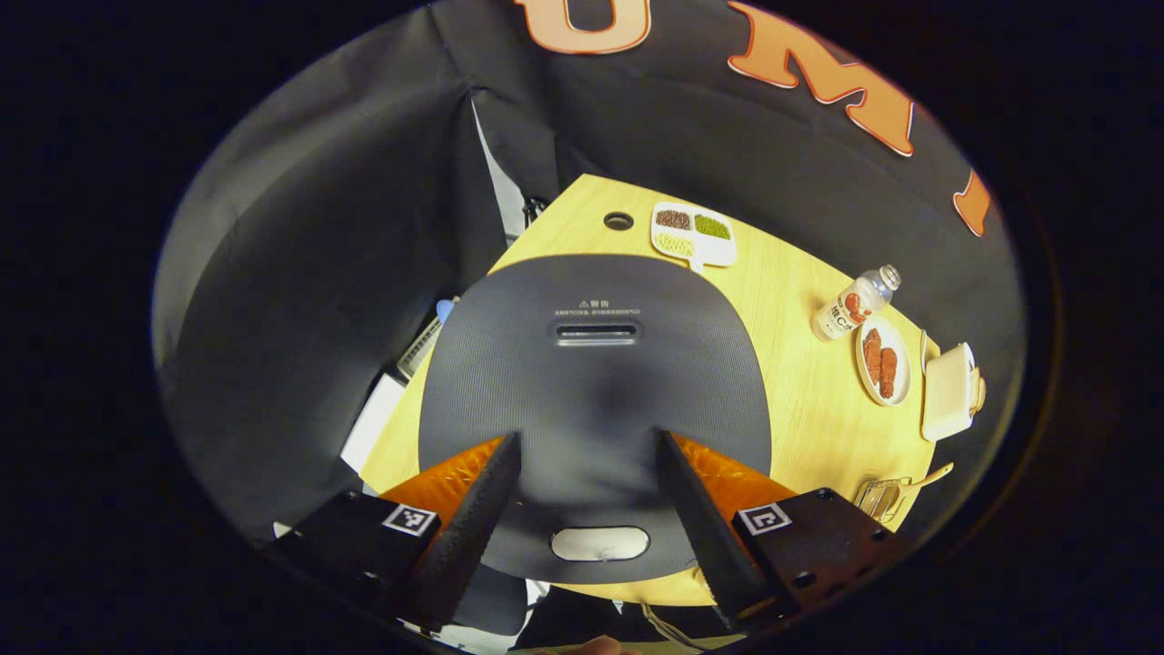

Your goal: Close the left gripper, press the button to open the rice cooker; take a wooden spoon from the chopstick holder with the right hand, scoop a spoonful of rice and pour it into the rice cooker, then put the wooden spoon back into the chopstick holder.

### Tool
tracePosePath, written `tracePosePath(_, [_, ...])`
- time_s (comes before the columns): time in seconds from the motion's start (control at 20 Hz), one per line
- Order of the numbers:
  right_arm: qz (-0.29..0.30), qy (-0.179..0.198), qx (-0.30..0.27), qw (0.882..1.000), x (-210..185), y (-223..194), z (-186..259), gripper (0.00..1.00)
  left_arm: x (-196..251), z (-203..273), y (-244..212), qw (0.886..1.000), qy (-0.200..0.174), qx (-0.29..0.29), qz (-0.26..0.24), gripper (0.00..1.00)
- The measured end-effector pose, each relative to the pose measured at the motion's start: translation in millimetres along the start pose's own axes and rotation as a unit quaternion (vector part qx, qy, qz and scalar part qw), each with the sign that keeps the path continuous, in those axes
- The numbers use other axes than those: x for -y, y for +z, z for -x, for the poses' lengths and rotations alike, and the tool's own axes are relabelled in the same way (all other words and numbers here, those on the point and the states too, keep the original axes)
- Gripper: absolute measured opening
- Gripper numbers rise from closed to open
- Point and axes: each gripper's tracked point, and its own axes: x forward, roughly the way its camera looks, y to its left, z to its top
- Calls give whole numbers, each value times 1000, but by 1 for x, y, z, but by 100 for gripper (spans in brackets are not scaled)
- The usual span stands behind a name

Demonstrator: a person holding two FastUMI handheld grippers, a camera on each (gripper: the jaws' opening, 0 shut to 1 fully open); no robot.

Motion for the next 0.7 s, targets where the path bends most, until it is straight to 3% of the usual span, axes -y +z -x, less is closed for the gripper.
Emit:
tracePosePath(0.25, [1,9,0,1000,-7,2,-1,87,5,-4,2,1000,6,-7,7,100])
tracePosePath(0.7, [10,17,32,999,-29,17,4,87,6,3,8,996,0,84,-1,99])
